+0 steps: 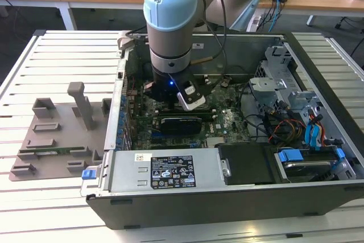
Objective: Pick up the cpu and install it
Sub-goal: 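Install the second cpu locking lever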
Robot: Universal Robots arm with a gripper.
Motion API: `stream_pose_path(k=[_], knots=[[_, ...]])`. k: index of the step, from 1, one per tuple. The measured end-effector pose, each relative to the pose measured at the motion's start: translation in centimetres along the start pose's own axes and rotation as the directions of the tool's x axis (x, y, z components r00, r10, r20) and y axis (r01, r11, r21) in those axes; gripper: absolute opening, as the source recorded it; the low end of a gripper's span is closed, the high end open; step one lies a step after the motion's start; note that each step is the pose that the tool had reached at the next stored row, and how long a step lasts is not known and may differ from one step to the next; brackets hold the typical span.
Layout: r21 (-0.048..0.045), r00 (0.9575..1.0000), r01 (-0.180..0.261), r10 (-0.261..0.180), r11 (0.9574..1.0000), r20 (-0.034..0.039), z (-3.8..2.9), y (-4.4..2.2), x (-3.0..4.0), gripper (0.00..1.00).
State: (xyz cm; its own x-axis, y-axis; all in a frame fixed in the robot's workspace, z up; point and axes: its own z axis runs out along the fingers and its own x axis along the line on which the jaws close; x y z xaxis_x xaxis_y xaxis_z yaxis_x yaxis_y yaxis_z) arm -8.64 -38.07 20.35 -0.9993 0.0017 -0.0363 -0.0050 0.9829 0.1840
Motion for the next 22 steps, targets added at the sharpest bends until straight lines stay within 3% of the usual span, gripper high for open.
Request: stream_pose_path(k=[2, 4, 8, 11, 12, 15, 18, 22], knots=[[-0.0025, 1.0, 0.0, 0.0, 1.0, -0.0008, 0.2, 0.04, 0.01, 0.11], [-0.0118, 1.0, -0.001, 0.001, 0.9999, -0.001, 0.48, 0.0, 0.02, 0.11], [-0.0122, 1.0, -0.001, 0.001, 0.9999, -0.0008, 0.46, -0.19, 0.09, 0.11], [-0.0087, 1.0, 0.0, 0.0, 1.0, -0.0007, -0.11, 0.04, 0.05, 0.11], [-0.0028, 1.0, 0.0, 0.0, 1.0, -0.0006, -0.39, 0.25, 0.01, 0.11], [0.03, 1.0, 0.001, -0.001, 0.9995, -0.0008, -0.73, 0.83, -0.46, 0.11], [0.0583, 1.0, 0.002, -0.002, 0.9983, -0.001, -0.68, 1.51, -1.13, 0.11], [0.089, 1.0, 0.003, -0.003, 0.996, -0.0013, -0.51, 2.27, -1.94, 0.11]])
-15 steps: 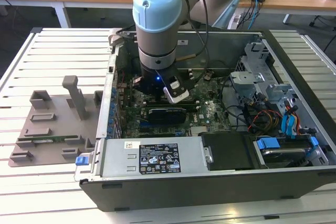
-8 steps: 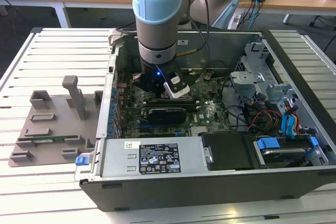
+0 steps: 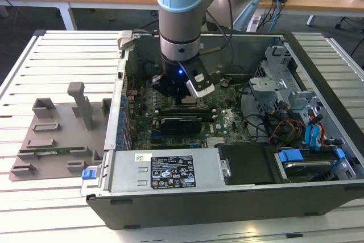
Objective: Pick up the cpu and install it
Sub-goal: 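Install the second cpu locking lever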
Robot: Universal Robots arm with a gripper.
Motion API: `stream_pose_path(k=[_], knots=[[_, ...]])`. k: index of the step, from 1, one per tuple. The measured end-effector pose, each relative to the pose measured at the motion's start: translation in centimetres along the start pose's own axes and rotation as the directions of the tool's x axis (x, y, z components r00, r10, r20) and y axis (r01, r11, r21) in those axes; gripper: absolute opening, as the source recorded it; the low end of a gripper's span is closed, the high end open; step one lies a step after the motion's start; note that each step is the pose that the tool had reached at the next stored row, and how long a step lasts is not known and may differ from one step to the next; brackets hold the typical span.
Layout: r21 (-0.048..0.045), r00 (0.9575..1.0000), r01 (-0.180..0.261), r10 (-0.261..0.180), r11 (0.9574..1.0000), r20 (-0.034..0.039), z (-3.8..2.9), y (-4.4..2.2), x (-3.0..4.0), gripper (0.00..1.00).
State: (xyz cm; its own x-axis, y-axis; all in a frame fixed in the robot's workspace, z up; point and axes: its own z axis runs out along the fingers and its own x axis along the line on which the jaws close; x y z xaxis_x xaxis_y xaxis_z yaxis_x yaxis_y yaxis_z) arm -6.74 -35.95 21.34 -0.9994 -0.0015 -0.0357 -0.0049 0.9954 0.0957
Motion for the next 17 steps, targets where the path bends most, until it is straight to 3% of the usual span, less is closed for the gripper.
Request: stream_pose_path(k=[2, 5, 6, 10, 12, 17], knots=[[0.0076, 1.0, 0.0, 0.0, 1.0, 0.0, 0.02, 0.18, -0.06, 0.11], [0.0328, 1.0, 0.001, -0.001, 0.9995, -0.0002, 0.05, 0.7, -0.29, 0.11], [0.0373, 1.0, 0.001, -0.001, 0.9993, -0.0002, 0.07, 0.88, -0.42, 0.11], [0.0512, 1.0, 0.002, -0.002, 0.9987, -0.0004, 0.15, 1.58, -0.82, 0.11], [0.0625, 1.0, 0.002, -0.002, 0.998, -0.0011, 0.24, 2.22, -1.51, 0.11], [0.0717, 1.0, 0.002, -0.002, 0.9974, -0.0019, 0.35, 3.1, -2.25, 0.11]])
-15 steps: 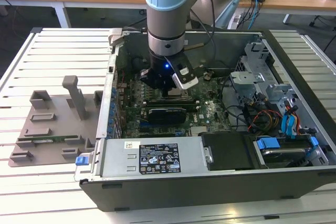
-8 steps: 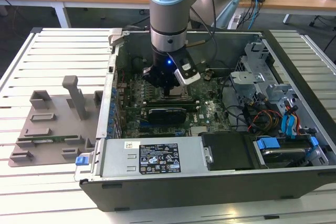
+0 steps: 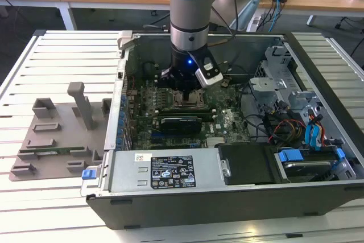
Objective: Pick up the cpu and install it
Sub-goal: 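Install the second cpu locking lever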
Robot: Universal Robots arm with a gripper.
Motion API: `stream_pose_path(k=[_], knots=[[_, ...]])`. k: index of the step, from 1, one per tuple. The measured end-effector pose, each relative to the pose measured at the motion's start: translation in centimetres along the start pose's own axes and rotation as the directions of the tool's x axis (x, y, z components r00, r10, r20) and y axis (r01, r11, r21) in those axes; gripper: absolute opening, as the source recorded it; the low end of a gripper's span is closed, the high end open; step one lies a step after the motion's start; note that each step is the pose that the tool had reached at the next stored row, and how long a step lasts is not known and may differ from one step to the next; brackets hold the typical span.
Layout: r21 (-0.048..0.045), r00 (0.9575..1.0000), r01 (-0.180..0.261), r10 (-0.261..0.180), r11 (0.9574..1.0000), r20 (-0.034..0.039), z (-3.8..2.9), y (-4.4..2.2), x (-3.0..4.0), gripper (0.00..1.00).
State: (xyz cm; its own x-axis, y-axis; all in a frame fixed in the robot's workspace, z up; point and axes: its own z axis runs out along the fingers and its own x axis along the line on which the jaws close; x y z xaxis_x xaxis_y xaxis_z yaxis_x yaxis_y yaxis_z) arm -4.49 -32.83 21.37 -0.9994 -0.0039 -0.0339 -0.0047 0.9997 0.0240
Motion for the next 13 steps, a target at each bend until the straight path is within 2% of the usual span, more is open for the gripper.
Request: stream_pose_path(k=[2, 3, 6, 7, 8, 10, 13], knots=[[0.0049, 1.0, 0.0, 0.0, 1.0, -0.0003, 0.03, 0.58, -0.38, 0.11], [0.0097, 1.0, 0.0, 0.0, 1.0, -0.0004, 0.05, 1.55, -0.95, 0.11], [0.0416, 1.0, 0.001, -0.001, 0.9991, -0.0006, -0.5, 1.7, -0.97, 0.11], [0.0495, 1.0, 0.002, -0.002, 0.9988, -0.0008, -0.77, 1.74, -0.97, 0.11], [0.0525, 1.0, 0.002, -0.002, 0.9986, -0.0008, -1.3, 1.76, -1.0, 0.11], [0.0533, 1.0, 0.002, -0.002, 0.9986, -0.0007, -1.87, 1.78, -1.01, 0.11], [0.0557, 1.0, 0.002, -0.002, 0.9984, -0.0007, -3.66, 1.84, -1.08, 0.11]])
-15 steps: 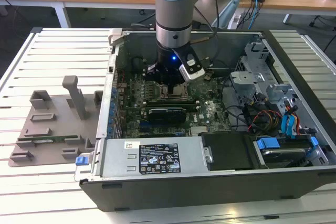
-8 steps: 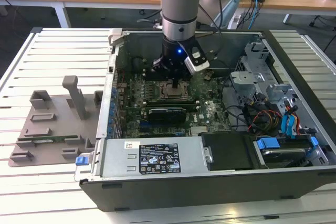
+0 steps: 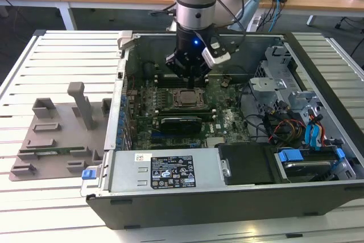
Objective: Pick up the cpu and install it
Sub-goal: 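Install the second cpu locking lever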
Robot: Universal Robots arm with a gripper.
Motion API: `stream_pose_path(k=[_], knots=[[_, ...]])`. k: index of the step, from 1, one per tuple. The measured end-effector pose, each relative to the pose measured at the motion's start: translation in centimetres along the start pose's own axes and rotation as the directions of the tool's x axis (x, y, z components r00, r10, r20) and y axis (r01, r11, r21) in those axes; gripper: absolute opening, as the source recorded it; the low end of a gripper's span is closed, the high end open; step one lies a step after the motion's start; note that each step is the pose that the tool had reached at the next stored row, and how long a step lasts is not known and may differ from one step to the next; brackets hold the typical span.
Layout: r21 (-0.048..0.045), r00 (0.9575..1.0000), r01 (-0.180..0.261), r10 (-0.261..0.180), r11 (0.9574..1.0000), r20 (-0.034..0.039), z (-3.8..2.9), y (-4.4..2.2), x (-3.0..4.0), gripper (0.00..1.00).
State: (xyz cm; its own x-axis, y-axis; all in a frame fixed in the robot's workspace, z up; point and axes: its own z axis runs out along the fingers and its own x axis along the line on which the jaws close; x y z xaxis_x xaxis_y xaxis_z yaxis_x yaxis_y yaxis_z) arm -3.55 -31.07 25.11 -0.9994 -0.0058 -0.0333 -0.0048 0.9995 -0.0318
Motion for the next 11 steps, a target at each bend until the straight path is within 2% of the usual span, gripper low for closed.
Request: stream_pose_path(k=[3, 5, 11], knots=[[0.0035, 1.0, 0.0, 0.0, 1.0, -0.0001, -0.92, 0.0, -0.03, 0.11], [0.0074, 1.0, 0.0, 0.0, 1.0, -0.0001, -1.79, -0.01, -0.06, 0.11], [0.0074, 1.0, 0.0, 0.0, 1.0, 0.0, -1.87, -0.01, -0.06, 0.11]])
